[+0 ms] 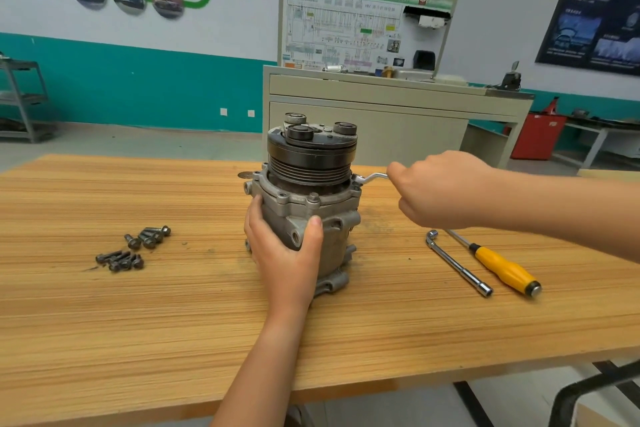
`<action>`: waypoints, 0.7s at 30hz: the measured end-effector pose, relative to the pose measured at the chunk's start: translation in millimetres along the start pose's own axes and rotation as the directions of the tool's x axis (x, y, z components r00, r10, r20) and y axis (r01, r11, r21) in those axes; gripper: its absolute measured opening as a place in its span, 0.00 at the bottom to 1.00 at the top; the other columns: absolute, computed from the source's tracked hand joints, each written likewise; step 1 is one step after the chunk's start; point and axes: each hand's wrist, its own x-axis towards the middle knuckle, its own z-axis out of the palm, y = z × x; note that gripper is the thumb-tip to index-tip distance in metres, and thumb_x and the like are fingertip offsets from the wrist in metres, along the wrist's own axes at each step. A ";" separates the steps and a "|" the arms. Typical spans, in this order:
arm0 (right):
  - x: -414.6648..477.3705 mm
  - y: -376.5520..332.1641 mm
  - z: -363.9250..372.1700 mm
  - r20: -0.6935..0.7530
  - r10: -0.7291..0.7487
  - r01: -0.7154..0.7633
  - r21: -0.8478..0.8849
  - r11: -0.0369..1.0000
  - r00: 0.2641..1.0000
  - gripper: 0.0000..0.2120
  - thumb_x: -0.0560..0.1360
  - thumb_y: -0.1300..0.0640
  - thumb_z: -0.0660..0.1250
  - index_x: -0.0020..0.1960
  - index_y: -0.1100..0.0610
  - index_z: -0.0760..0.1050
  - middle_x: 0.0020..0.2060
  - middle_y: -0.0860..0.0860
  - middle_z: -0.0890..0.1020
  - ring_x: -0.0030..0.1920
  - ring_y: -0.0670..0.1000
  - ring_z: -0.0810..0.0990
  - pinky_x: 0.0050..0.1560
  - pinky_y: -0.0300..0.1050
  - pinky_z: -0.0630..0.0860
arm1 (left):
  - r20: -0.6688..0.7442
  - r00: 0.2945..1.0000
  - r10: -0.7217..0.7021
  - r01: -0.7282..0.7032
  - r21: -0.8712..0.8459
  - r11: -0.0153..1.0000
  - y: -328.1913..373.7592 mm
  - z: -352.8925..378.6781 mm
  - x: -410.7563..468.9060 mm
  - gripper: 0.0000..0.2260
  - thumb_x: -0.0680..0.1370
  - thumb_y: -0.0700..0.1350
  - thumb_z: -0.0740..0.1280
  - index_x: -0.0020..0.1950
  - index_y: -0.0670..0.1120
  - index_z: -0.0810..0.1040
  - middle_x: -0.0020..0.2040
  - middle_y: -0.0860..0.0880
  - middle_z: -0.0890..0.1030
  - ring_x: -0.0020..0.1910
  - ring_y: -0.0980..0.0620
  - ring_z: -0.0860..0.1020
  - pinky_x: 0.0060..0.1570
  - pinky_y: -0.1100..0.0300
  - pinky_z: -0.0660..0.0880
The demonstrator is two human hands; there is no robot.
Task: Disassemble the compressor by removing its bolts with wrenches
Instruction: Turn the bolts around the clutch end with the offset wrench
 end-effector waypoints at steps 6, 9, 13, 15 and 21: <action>0.9 -3.1 -0.3 -0.039 0.003 -0.009 -0.144 0.990 0.999 0.07 0.77 0.62 0.54 0.43 0.57 0.56 0.25 0.49 0.67 0.23 0.48 0.65 0.21 0.39 0.60 | -0.010 1.000 0.009 -0.009 0.003 1.000 -0.8 0.3 0.0 0.42 0.64 0.63 0.62 0.74 0.47 0.58 0.68 0.56 0.61 0.68 0.60 0.59 0.66 0.63 0.57; 4.9 0.2 -10.0 -0.057 -0.096 0.076 -0.284 0.956 0.994 0.10 0.76 0.62 0.54 0.40 0.58 0.54 0.25 0.50 0.65 0.23 0.48 0.63 0.21 0.39 0.58 | -0.017 1.000 0.014 -0.014 0.001 1.000 -0.7 1.1 0.5 0.42 0.64 0.63 0.62 0.74 0.46 0.58 0.68 0.56 0.61 0.68 0.61 0.60 0.65 0.68 0.56; 4.6 3.0 -9.7 -0.026 -0.108 0.100 -0.212 0.972 0.994 0.07 0.78 0.56 0.53 0.44 0.57 0.57 0.26 0.49 0.66 0.24 0.47 0.64 0.22 0.40 0.59 | -0.017 1.000 0.024 -0.024 -0.004 1.000 -1.1 0.0 0.1 0.42 0.64 0.63 0.62 0.74 0.45 0.58 0.68 0.55 0.62 0.68 0.60 0.60 0.61 0.73 0.56; 3.3 1.1 -6.2 -0.006 -0.090 0.089 -0.147 0.985 0.996 0.06 0.78 0.55 0.52 0.45 0.57 0.57 0.27 0.49 0.66 0.25 0.47 0.65 0.23 0.40 0.60 | -0.012 1.000 0.027 -0.027 -0.004 1.000 -0.7 -0.1 0.5 0.42 0.64 0.63 0.62 0.74 0.45 0.59 0.68 0.55 0.62 0.67 0.60 0.60 0.60 0.76 0.55; 8.8 6.4 1.6 -0.095 -0.147 0.131 -0.158 0.979 0.985 0.08 0.78 0.53 0.50 0.44 0.56 0.57 0.25 0.49 0.66 0.24 0.48 0.65 0.23 0.41 0.58 | 0.001 1.000 0.020 -0.020 0.003 1.000 -1.5 -1.7 0.1 0.41 0.65 0.63 0.63 0.74 0.47 0.58 0.69 0.54 0.62 0.68 0.59 0.60 0.63 0.69 0.57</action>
